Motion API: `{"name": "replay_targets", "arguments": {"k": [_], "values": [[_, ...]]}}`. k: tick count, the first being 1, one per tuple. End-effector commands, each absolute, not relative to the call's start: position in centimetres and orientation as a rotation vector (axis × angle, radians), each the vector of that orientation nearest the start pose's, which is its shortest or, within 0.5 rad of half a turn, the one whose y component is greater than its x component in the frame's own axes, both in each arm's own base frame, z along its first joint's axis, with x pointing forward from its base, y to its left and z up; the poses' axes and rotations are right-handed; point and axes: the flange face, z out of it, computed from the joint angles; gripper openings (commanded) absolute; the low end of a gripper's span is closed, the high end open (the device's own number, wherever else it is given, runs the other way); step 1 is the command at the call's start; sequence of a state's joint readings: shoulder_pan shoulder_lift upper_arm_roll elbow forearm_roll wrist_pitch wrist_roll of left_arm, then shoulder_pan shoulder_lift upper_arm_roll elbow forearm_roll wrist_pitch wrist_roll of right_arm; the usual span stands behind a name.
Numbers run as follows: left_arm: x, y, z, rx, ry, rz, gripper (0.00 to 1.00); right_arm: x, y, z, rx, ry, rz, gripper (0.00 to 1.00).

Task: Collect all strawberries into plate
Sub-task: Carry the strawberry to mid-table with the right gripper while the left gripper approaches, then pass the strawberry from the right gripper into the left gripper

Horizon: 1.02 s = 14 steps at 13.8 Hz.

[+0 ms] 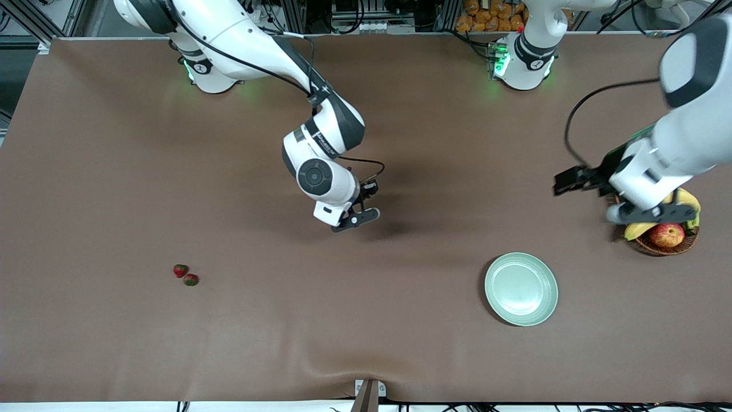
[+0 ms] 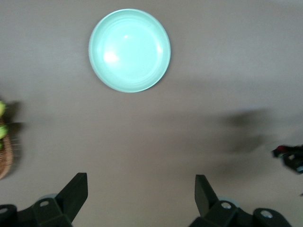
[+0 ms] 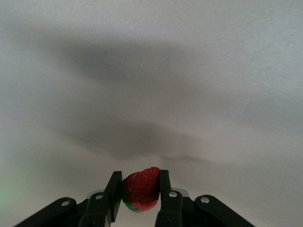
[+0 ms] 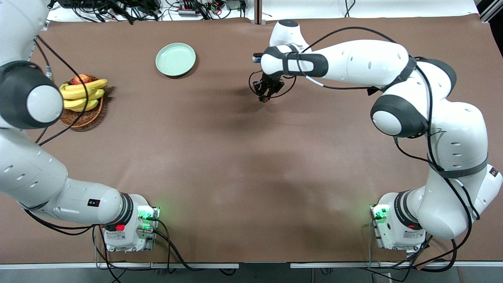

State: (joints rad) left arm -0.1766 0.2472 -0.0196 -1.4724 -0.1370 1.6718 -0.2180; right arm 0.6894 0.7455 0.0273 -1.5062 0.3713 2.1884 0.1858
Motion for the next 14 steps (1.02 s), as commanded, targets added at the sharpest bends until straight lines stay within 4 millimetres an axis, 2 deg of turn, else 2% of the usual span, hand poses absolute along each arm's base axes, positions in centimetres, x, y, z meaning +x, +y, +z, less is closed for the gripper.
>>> {"name": "replay_targets", "arguments": {"k": [1,2,4,5,6,7,8,10,12,14], "values": [[62.9,-19.5,50.6,-3.277,-0.116,0.114,1.00,53.0,47.2,20.7,-2.842,-0.400,0.267,0.35],[62.9,-22.1,48.7,-3.270,-0.127,0.126,1.00,53.1,47.2,20.1,-2.845,-0.397,0.261,0.43],[63.3,-25.9,45.5,-3.274,-0.160,0.096,1.00,53.7,47.2,19.3,-2.842,-0.389,0.172,0.61],[63.3,-27.7,44.1,-3.274,-0.183,0.089,1.00,53.8,47.2,18.9,-2.842,-0.388,0.144,0.65],[63.2,-29.0,42.7,-3.268,-0.243,0.096,1.00,53.8,47.2,18.9,-2.842,-0.383,0.143,0.72],[63.2,-29.8,41.6,-3.257,-0.316,0.107,1.00,53.9,47.3,19.3,-2.840,-0.379,0.136,0.83],[63.3,-30.2,40.6,-3.250,-0.379,0.119,1.00,54.3,47.3,20.3,-2.832,-0.377,0.116,0.91],[62.9,-32.8,37.9,-3.228,-0.498,0.124,1.00,55.8,46.2,24.0,-2.813,-0.363,0.058,0.97],[62.7,-35.0,35.0,-3.203,-0.678,0.108,1.00,57.2,44.4,29.0,-2.799,-0.326,0.030,1.00],[62.0,-37.7,32.4,-3.187,-0.772,0.093,1.00,58.7,40.6,35.3,-2.795,-0.286,0.043,1.00]]}}
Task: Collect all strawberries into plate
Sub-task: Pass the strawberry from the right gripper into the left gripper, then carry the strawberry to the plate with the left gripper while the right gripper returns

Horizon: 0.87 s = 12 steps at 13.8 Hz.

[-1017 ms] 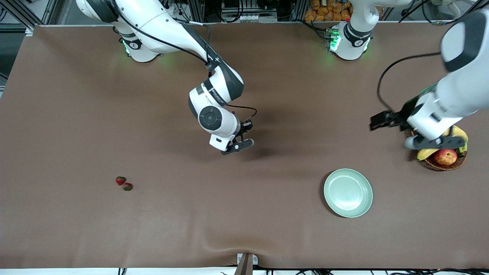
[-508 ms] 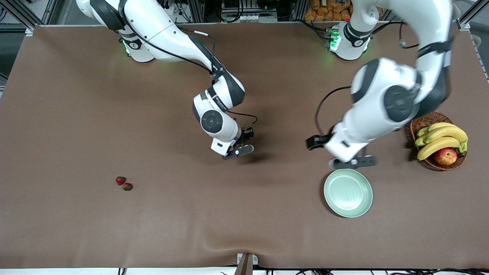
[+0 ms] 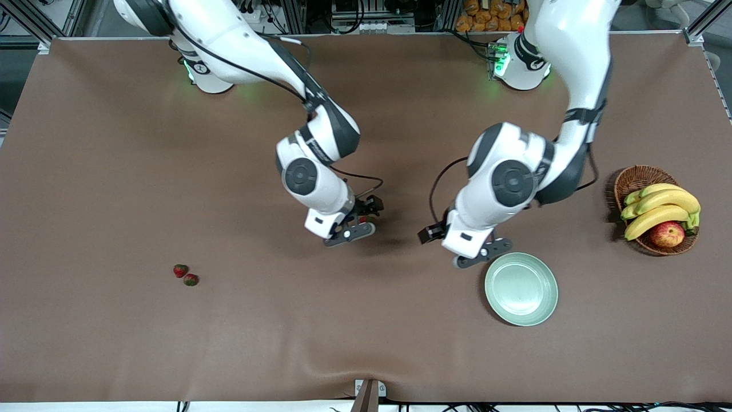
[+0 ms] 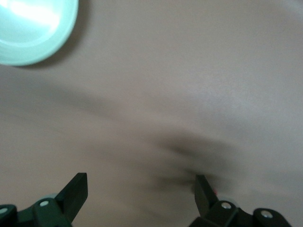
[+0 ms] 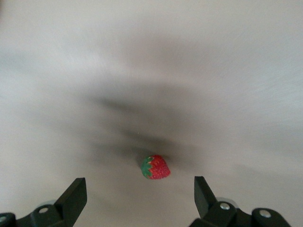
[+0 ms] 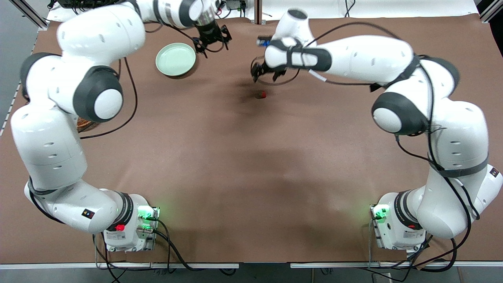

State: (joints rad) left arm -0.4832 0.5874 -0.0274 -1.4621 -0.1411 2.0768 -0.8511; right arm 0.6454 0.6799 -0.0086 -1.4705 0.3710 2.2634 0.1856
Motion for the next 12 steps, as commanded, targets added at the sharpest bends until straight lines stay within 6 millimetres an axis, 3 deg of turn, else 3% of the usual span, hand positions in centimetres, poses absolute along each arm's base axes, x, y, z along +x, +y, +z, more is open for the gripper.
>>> {"name": "replay_targets", "arguments": {"k": [1,4,6,7,9,12], "values": [[61.5,-39.6,31.0,-3.179,-0.838,0.079,1.00,59.4,38.0,38.3,-2.802,-0.257,0.071,1.00],[59.3,-44.6,28.0,-3.152,-0.966,0.075,1.00,60.0,30.2,46.3,-2.823,-0.184,0.122,1.00],[57.1,-47.3,26.9,-3.120,-1.027,0.099,1.00,60.8,24.0,49.5,-2.827,-0.096,0.140,1.00],[55.6,-49.1,25.9,-3.091,-1.083,0.108,1.00,61.6,20.4,50.1,-2.829,-0.027,0.153,1.00],[53.2,-51.8,23.9,-3.063,-1.127,0.096,1.00,63.6,12.2,48.6,-2.827,0.050,0.172,1.00],[52.5,-52.9,22.4,-2.987,-1.370,0.091,1.00,64.9,4.3,44.1,-2.834,0.016,0.206,1.00]]}}
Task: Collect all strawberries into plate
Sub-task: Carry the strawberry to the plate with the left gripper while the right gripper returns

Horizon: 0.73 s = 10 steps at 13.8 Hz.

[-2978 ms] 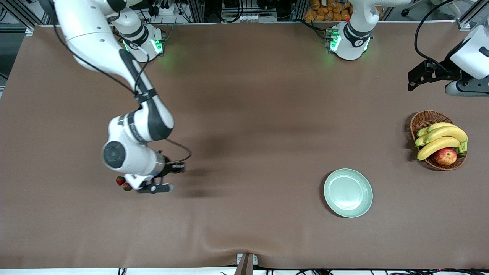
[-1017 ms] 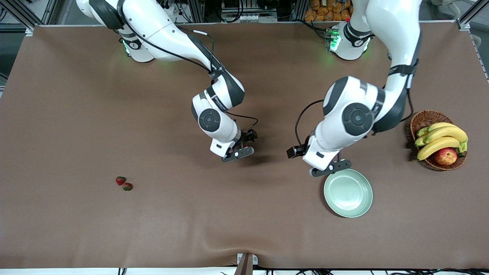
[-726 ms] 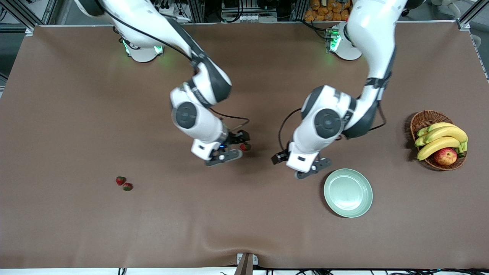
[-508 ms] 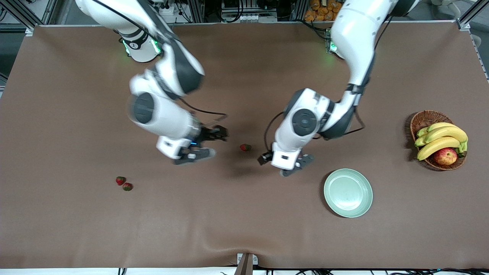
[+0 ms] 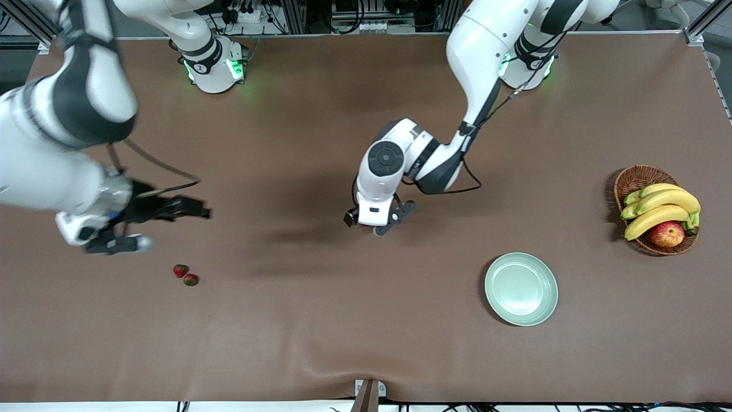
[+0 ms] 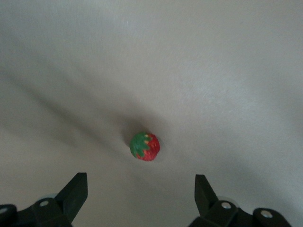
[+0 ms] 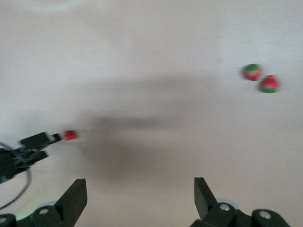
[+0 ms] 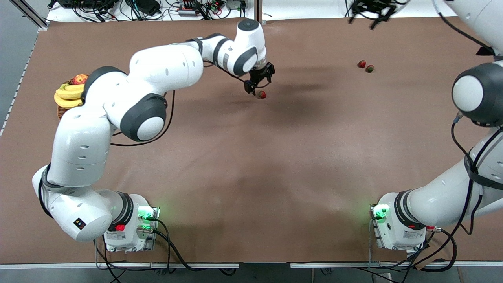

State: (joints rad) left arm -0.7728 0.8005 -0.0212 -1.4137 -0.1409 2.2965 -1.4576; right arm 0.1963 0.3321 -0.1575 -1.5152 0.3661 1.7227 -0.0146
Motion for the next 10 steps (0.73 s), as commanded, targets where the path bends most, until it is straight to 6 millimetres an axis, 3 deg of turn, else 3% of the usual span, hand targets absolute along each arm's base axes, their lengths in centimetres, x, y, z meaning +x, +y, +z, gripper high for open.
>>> {"name": "replay_targets", "arguments": {"k": [1,3,7,10], "values": [[52.4,-53.1,21.7,-2.948,-1.462,0.083,1.00,65.2,2.7,43.1,-2.852,0.042,0.219,1.00],[52.7,-52.7,20.5,-2.864,-1.596,0.052,1.00,66.2,0.0,41.3,-2.954,0.060,0.178,1.00],[52.2,-53.3,18.4,-2.859,-1.632,0.016,1.00,68.6,-1.9,35.2,-3.107,-0.009,0.099,1.00],[52.1,-53.2,17.8,-2.864,-1.599,-0.007,1.00,70.1,-2.2,28.1,-3.132,-0.003,0.038,1.00]]}}
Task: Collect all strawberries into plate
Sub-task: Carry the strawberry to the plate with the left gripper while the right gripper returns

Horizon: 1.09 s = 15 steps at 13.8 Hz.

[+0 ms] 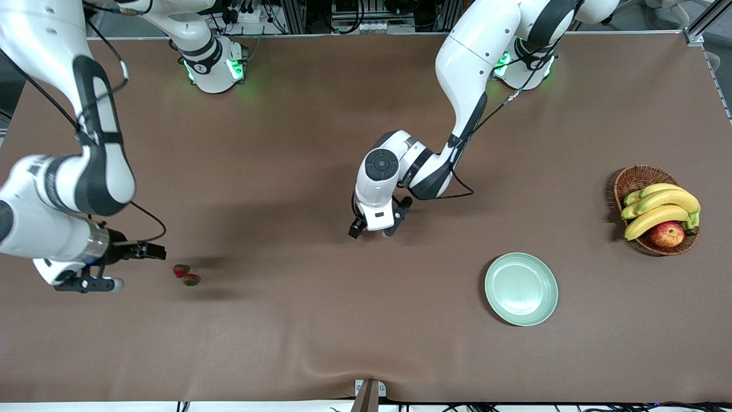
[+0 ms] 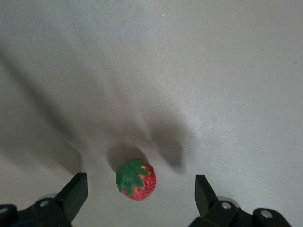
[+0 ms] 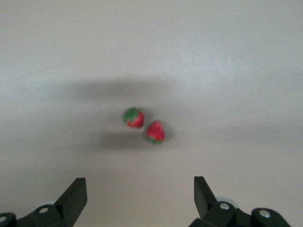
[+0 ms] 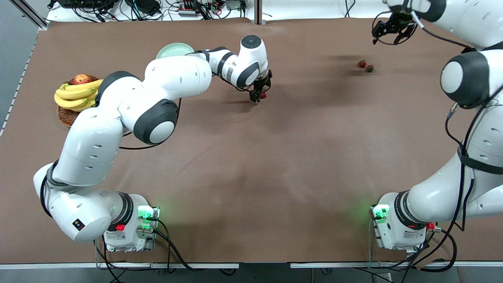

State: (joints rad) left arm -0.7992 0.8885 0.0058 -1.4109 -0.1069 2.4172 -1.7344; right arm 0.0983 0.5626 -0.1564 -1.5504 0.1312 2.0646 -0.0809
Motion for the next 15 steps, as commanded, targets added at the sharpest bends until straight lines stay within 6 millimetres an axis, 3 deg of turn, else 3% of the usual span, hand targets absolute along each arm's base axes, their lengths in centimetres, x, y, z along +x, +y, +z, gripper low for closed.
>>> {"name": "replay_targets", "arguments": {"k": [1,2,3,4,8,11,14,15], "values": [[52.1,-53.2,17.8,-2.863,-1.599,-0.008,0.98,70.5,-2.2,26.7,-3.137,-0.017,0.007,1.00],[52.1,-53.2,17.8,-2.867,-1.591,-0.011,0.46,70.7,-2.2,26.1,-3.141,-0.053,-0.025,1.00],[52.0,-53.2,17.7,-2.870,-1.581,-0.017,0.08,70.7,-2.3,25.6,-3.142,-0.089,-0.022,1.00],[52.0,-53.2,17.9,-2.873,-1.575,-0.024,0.00,70.8,-2.6,25.0,-3.143,-0.133,-0.025,1.00],[52.0,-53.4,18.5,-2.876,-1.582,-0.026,0.00,71.1,-2.0,24.7,-3.116,-0.429,-0.071,1.00],[53.4,-52.7,22.2,-2.897,-1.596,-0.071,0.00,70.9,-1.8,23.5,-3.089,-0.600,-0.039,1.00],[57.4,-48.0,27.8,-2.832,-1.603,-0.202,0.00,70.2,-2.4,21.7,-3.061,-0.705,0.013,1.00],[59.5,-45.0,29.4,-2.804,-1.616,-0.223,0.00,69.8,-2.4,21.2,-3.050,-0.737,0.031,1.00]]}}
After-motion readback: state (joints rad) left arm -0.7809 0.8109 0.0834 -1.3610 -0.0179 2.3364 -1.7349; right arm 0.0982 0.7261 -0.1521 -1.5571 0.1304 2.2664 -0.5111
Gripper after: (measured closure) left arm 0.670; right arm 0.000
